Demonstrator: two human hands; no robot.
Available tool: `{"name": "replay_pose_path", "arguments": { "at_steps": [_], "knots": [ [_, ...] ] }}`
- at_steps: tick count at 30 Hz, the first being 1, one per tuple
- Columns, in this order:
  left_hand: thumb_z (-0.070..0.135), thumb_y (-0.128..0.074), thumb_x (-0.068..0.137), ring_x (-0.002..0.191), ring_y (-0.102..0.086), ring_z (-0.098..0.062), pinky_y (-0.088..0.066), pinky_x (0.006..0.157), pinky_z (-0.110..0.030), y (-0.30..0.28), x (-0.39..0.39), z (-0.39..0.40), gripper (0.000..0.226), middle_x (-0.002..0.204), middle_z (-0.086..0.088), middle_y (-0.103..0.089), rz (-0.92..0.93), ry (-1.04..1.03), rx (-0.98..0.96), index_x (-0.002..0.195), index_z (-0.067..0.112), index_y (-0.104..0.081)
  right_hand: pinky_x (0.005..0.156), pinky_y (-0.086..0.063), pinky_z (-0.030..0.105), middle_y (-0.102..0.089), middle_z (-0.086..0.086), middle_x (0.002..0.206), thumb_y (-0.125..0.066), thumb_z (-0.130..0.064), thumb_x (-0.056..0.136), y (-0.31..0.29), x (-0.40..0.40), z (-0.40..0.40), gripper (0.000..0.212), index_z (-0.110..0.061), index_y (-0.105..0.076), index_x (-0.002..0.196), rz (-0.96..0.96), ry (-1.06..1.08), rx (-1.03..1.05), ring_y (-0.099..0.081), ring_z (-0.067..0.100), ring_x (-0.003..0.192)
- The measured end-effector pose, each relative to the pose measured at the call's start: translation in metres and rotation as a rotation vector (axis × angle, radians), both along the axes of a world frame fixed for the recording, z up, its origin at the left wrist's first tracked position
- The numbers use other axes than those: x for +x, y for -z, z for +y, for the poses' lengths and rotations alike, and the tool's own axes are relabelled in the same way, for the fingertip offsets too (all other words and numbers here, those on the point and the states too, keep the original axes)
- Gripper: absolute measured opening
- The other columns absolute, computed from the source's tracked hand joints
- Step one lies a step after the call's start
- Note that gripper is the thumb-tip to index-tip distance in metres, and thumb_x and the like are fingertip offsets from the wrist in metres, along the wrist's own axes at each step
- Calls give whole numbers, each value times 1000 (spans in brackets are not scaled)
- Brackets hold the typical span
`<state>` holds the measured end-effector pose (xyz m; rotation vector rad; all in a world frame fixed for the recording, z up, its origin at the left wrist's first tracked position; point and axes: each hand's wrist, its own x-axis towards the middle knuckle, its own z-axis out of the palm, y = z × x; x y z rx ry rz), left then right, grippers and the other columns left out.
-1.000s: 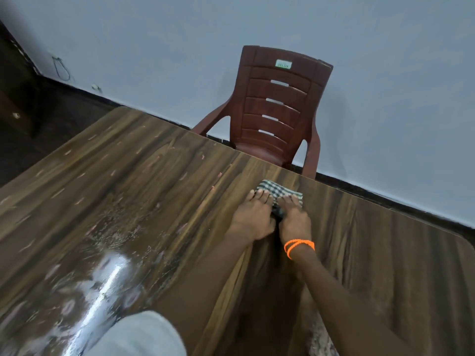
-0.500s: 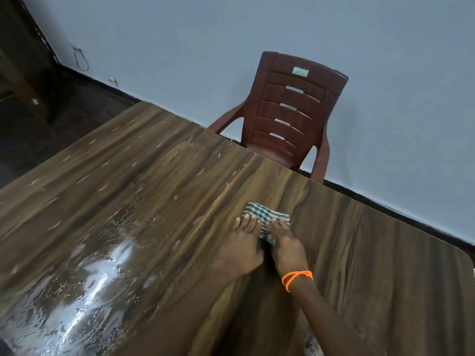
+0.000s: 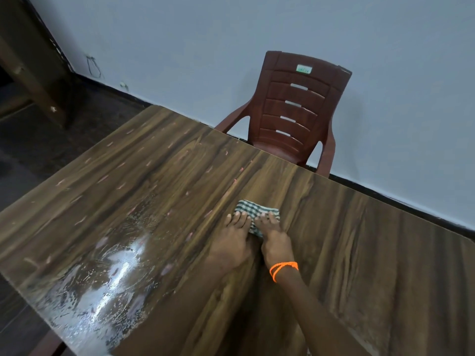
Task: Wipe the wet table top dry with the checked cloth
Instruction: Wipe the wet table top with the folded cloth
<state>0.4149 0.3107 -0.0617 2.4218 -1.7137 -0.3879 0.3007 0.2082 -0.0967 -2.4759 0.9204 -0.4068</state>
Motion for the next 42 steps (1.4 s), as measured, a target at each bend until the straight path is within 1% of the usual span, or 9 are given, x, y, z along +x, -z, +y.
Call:
{"name": "replay_pose_path", "arguments": {
  "at_steps": [3, 6, 13, 18, 25, 28, 32, 36, 42],
  "knots": [
    [37, -18, 83, 148, -24, -27, -8, 123, -41, 7, -24, 24, 76, 155, -14, -36, 13, 0, -57, 149, 4, -38, 110, -18, 12, -59, 7, 130, -40, 15, 67, 9, -25, 21, 64, -9, -63, 121, -35, -4, 40, -38, 23, 134],
    [40, -20, 79, 148, -22, -28, -4, 123, -41, 7, -47, 32, 81, 156, -14, -34, 25, 49, -33, 150, 4, -36, 109, -10, 6, -58, 5, 131, -52, 24, 63, 9, -55, 28, 70, -10, -62, 123, 4, 5, 41, -37, 21, 134],
    [29, -43, 89, 152, -2, -23, 6, 122, -37, 6, -58, 21, 76, 164, -10, -13, 32, 40, 25, 156, 5, -15, 107, -26, 21, -51, 1, 139, -47, 24, 69, -2, -54, 23, 73, -16, -59, 128, 39, 162, 62, -29, 13, 138],
    [35, -21, 82, 148, -24, -29, -3, 121, -42, 6, -48, 51, 76, 156, -17, -34, 35, -36, -55, 149, 0, -34, 106, -27, 18, -51, 2, 139, -43, 24, 65, 2, -38, 43, 76, -16, -60, 128, 16, 28, 85, -27, 14, 140],
    [39, -29, 91, 150, -18, -24, 2, 123, -39, 0, -85, 107, 70, 160, -11, -26, 20, -46, 3, 153, 6, -29, 112, -25, 21, -51, -4, 139, -50, 21, 69, 12, -85, 89, 72, -17, -58, 130, -16, -102, 99, -29, 12, 139],
    [42, -37, 84, 144, -33, -28, -7, 118, -42, 0, -111, 109, 73, 151, -15, -42, -8, 18, 59, 145, 3, -44, 113, -18, 17, -53, -1, 137, -44, 14, 69, 6, -110, 85, 66, -14, -61, 126, -36, -90, 90, -36, 17, 136],
    [42, -36, 86, 140, -40, -26, -19, 120, -47, 3, -106, 87, 70, 146, -14, -49, -56, 1, 40, 142, 3, -49, 110, -18, 13, -56, 6, 134, -52, 27, 64, 2, -100, 73, 70, -10, -63, 122, -27, 37, 103, -39, 21, 134],
    [43, -19, 88, 147, -25, -26, -3, 122, -43, 0, -75, 79, 75, 156, -15, -35, -54, -39, 40, 150, 3, -35, 107, -24, 18, -58, 7, 132, -53, 20, 69, 0, -60, 67, 62, -11, -63, 121, 20, 20, 96, -40, 21, 133],
    [41, -21, 96, 150, -14, -23, -2, 123, -40, 5, -55, 122, 67, 160, -12, -26, -45, -111, 5, 154, 6, -26, 109, -35, 35, -57, 6, 133, -47, 9, 75, 0, -35, 97, 54, -10, -62, 123, 4, -141, 93, -36, 22, 136]
  ]
}}
